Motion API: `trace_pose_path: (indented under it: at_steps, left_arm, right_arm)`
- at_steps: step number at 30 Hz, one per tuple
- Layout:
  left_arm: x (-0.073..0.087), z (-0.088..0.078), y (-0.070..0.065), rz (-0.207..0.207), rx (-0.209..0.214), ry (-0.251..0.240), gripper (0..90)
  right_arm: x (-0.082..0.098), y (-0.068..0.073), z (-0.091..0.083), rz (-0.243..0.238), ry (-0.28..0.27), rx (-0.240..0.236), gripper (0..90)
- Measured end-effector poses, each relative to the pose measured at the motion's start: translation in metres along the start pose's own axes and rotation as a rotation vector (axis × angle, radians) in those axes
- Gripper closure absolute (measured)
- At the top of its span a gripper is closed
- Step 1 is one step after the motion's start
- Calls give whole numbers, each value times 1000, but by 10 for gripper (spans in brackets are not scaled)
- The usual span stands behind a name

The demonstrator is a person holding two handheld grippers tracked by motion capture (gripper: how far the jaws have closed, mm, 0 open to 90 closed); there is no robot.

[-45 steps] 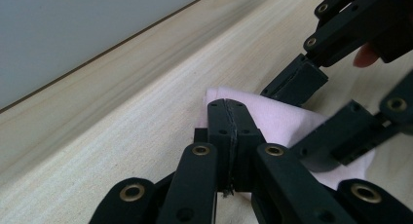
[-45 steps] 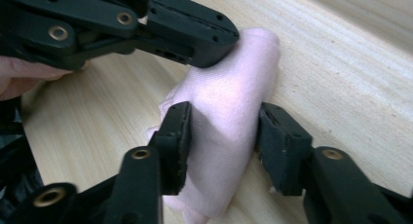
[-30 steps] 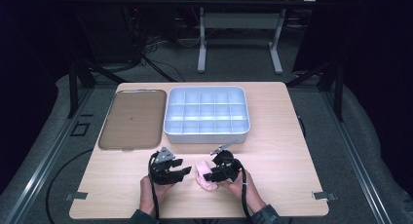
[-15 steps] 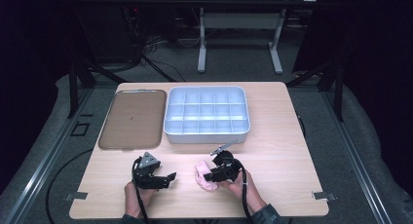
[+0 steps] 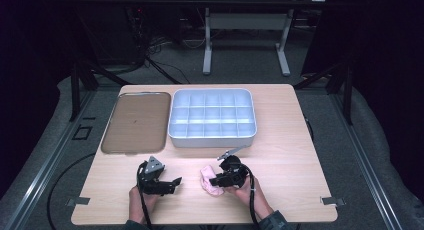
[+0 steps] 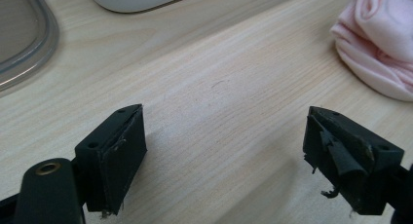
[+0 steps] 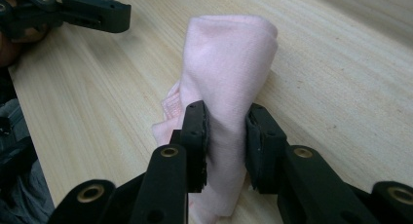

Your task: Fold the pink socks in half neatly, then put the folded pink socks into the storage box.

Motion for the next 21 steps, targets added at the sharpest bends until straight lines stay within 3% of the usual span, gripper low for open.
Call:
trace_pose_path:
  at_steps: [2,3,14,18,21]
  left_arm:
    - [0,3,-4,46,-50,16,158]
    - [0,3,-5,57,-50,15,151]
    - [0,4,-4,42,-51,24,138]
    - [0,7,-5,48,-46,58,12]
    - [0,7,-6,55,-32,61,0]
  right_arm:
    - [0,0,0,0,0,2,722]
    - [0,0,0,-1,0,2,722]
    - [2,2,0,-10,-31,13,735]
    - [4,3,-1,-13,-44,26,740]
    - [5,2,-1,-8,-53,12,742]
Point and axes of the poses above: each handheld gripper's, and its own axes: z roughly forward along the jaws, x roughly out of its underside, y roughly to its left, the point moved 5 cm from there along z, roughly forward along the jaws, and after that the axes turned 1 degree about -y, right-handed, at the moved point
